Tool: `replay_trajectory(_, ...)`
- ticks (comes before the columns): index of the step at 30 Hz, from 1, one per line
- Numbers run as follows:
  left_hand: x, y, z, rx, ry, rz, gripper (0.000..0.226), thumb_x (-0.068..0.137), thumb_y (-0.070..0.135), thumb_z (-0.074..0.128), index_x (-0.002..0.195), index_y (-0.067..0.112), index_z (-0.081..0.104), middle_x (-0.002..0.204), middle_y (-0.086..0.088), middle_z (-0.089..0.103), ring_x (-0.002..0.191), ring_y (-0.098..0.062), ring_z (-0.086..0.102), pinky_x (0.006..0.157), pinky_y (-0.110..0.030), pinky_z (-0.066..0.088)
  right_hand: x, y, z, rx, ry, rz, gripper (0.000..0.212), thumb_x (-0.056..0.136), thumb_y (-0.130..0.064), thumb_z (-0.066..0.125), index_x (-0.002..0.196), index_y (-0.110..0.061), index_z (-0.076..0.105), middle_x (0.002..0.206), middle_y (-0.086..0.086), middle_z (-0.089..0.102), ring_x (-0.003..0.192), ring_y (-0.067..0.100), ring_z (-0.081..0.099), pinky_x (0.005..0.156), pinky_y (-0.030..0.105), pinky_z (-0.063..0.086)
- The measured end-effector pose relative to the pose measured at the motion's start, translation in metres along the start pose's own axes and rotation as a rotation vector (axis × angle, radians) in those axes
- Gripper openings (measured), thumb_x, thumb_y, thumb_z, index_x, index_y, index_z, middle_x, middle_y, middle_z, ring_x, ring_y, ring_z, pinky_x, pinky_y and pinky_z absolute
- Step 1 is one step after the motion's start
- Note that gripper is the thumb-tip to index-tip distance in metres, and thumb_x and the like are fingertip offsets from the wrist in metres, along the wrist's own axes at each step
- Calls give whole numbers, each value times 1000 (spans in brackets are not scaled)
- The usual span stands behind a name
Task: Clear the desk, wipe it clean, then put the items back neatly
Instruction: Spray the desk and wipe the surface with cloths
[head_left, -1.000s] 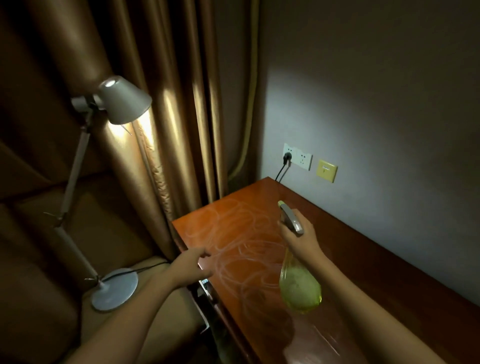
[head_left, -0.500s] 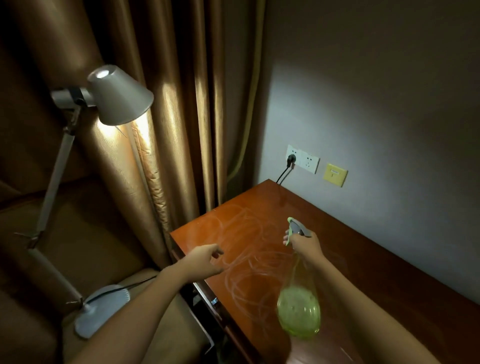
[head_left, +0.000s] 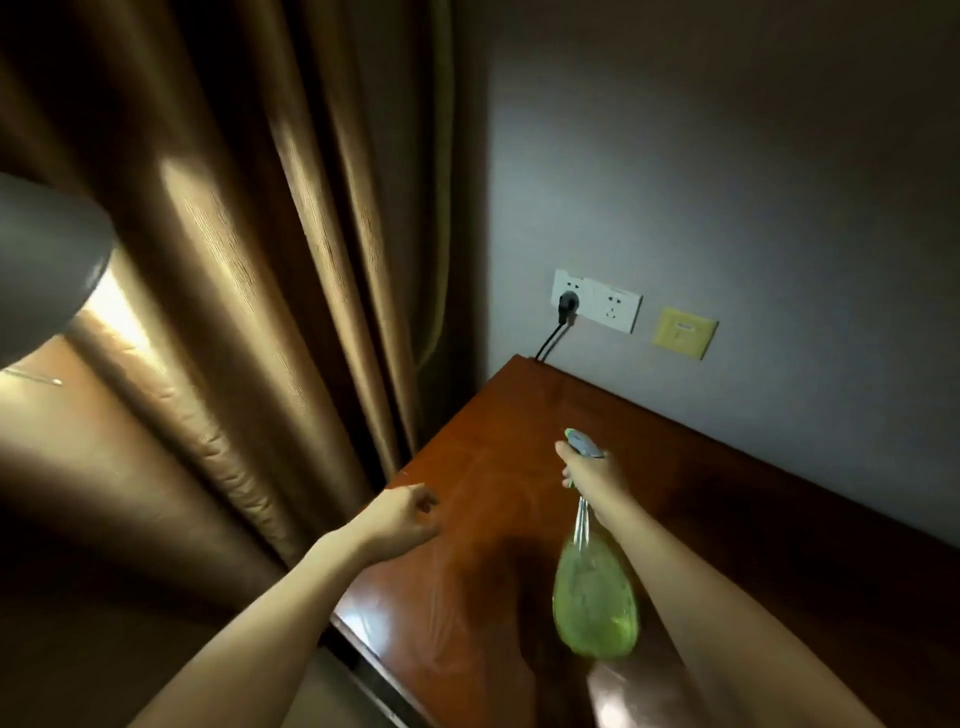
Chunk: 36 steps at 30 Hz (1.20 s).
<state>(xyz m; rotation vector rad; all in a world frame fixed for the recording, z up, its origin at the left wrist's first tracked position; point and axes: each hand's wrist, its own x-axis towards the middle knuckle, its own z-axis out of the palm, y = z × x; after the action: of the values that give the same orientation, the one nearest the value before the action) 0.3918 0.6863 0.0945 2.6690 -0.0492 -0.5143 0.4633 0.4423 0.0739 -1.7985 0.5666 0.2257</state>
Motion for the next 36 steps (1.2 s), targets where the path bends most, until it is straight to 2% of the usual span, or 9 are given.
replay_trajectory(3, 16, -17, -3, -2, -60, -10, 41, 89, 28, 59, 127, 14, 55, 123, -3, 60, 110, -16, 57, 85, -18, 39, 17, -8, 19, -98, 71, 27, 45, 83, -50, 63, 100, -8, 59, 87, 9, 65, 70, 22, 64, 62, 32, 49)
replay_trajectory(8, 48, -39, -12, -15, -96, -24, 42, 89, 33, 61, 127, 13, 55, 124, -4, 60, 109, -18, 57, 86, -21, 41, 33, -6, 38, -148, 122, 104, 37, 90, -38, 59, 71, -8, 50, 68, 4, 55, 60, 21, 55, 56, 30, 43)
replay_trajectory(11, 67, -41, -13, -5, -130, -4, 42, 90, 30, 60, 128, 13, 55, 125, -4, 59, 111, -17, 57, 86, -18, 39, 46, 0, 39, -91, 86, 135, 31, 90, -33, 61, 96, -3, 65, 71, 5, 60, 60, 18, 58, 63, 33, 49)
replay_trajectory(18, 91, -45, -2, -39, -168, -5, 39, 90, 29, 60, 125, 12, 57, 122, -5, 62, 110, -18, 59, 90, -24, 43, 67, -13, 43, 24, 52, 137, 30, 91, -24, 61, 113, -6, 50, 83, 4, 62, 69, 13, 57, 57, 22, 39)
replay_trajectory(24, 82, -63, -5, -46, -169, -36, 35, 91, 29, 59, 124, 16, 58, 120, -3, 63, 109, -15, 59, 84, -18, 40, 68, -17, 54, -118, 100, 106, 22, 88, -21, 60, 104, -9, 68, 64, 5, 59, 56, 20, 56, 63, 34, 51)
replay_trajectory(27, 70, -68, -10, -34, -156, -34, 35, 91, 26, 59, 125, 17, 57, 124, -3, 61, 112, -15, 57, 85, -17, 39, 51, 1, 57, -238, -23, 116, 27, 89, -19, 55, 114, -19, 66, 69, 2, 61, 59, 16, 57, 64, 30, 53)
replay_trajectory(31, 55, -77, -14, -39, -119, -65, 38, 90, 27, 59, 126, 13, 56, 123, -5, 61, 112, -18, 57, 86, -20, 40, 33, 10, 59, -219, -73, 164, 31, 89, -8, 56, 119, 0, 57, 74, 3, 60, 59, 11, 55, 49, 18, 43)
replay_trajectory(34, 40, -84, -11, -39, -121, -62, 37, 90, 26, 59, 124, 11, 57, 120, -6, 62, 108, -19, 59, 86, -22, 41, 21, 15, 64, -150, -39, 139, 28, 87, -7, 56, 114, 1, 56, 72, 3, 62, 59, 13, 56, 51, 22, 42)
replay_trajectory(36, 26, -87, -4, -37, -145, -65, 37, 89, 26, 60, 123, 11, 57, 118, -6, 63, 107, -19, 59, 87, -23, 42, 7, 21, 73, -164, 0, 125, 27, 85, -18, 60, 108, -4, 61, 72, 5, 64, 61, 17, 59, 58, 29, 48)
